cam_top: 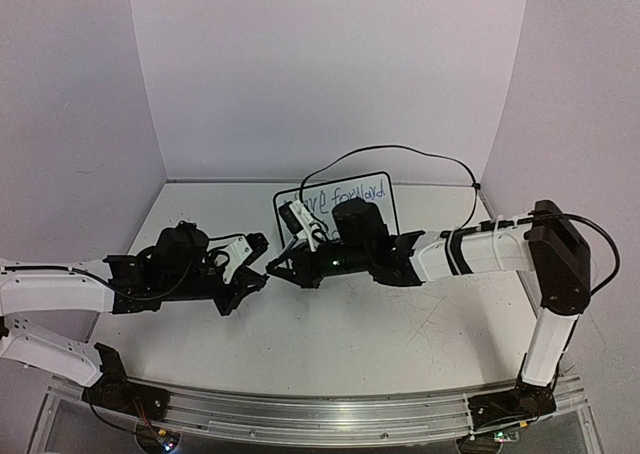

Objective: Write a sentence on the whiteboard
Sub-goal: Insert the whiteboard marker without the cap into the pen cap, then put down the whiteboard marker at the center of the board.

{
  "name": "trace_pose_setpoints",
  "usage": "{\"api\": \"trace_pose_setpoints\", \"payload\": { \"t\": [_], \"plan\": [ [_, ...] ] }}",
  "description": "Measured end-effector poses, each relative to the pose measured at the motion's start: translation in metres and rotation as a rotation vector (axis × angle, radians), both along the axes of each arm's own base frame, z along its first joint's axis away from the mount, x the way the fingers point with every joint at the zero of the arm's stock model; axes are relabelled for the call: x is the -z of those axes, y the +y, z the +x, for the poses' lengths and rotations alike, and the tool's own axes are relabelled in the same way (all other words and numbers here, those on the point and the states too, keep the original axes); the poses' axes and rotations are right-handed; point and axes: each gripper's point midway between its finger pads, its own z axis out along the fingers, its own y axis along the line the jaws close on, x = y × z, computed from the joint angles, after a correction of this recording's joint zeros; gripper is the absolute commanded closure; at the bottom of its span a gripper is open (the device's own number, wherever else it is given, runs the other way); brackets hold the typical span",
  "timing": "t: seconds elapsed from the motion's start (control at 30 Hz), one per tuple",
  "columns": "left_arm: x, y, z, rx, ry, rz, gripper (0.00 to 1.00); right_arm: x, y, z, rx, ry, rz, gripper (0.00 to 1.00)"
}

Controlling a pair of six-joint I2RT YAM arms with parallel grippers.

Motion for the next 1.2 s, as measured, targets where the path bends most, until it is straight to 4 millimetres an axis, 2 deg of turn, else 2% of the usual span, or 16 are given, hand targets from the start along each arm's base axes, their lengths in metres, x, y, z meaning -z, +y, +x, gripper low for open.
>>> {"api": "trace_pose_setpoints", "payload": {
  "t": [0.27,0.37,0.5,0.57,0.67,0.77,0.83,0.9,1.0,1.07,1.2],
  "plan": [
    [0.013,0.016,0.007,-0.093,-0.069,0.132,1.00,0.018,0.020,0.011,0.072,0.184,-0.010,1.00],
    [0.006,0.011,0.004,-0.098,-0.122,0.160,1.00,0.031,0.024,0.007,0.104,0.252,-0.044,1.00],
    [0.016,0.010,-0.001,-0.098,-0.151,0.229,1.00,0.043,0.023,0.004,0.166,0.293,-0.090,1.00],
    [0.005,-0.001,-0.004,-0.089,-0.161,0.166,1.00,0.051,0.018,0.000,0.185,0.302,-0.111,1.00],
    [-0.019,-0.011,-0.008,-0.097,-0.158,0.042,1.00,0.059,0.000,-0.007,0.213,0.317,-0.152,1.00],
    [-0.041,-0.007,-0.012,-0.131,-0.130,-0.072,0.96,0.046,-0.017,0.004,0.248,0.312,-0.141,0.98],
    [-0.055,-0.003,-0.014,-0.158,-0.106,-0.140,0.88,0.033,-0.034,0.018,0.279,0.304,-0.122,0.98],
    [-0.063,0.001,-0.014,-0.187,-0.076,-0.195,0.76,0.027,-0.056,0.029,0.316,0.295,-0.127,0.97],
    [-0.060,0.004,-0.014,-0.226,-0.026,-0.218,0.59,0.029,-0.097,0.037,0.369,0.282,-0.222,0.97],
    [-0.054,0.004,-0.013,-0.241,-0.001,-0.208,0.52,0.037,-0.123,0.038,0.404,0.279,-0.325,0.97],
    [-0.046,-0.005,-0.007,-0.274,0.049,-0.198,0.45,0.064,-0.196,0.034,0.543,0.334,-0.564,0.95]
  ]
}}
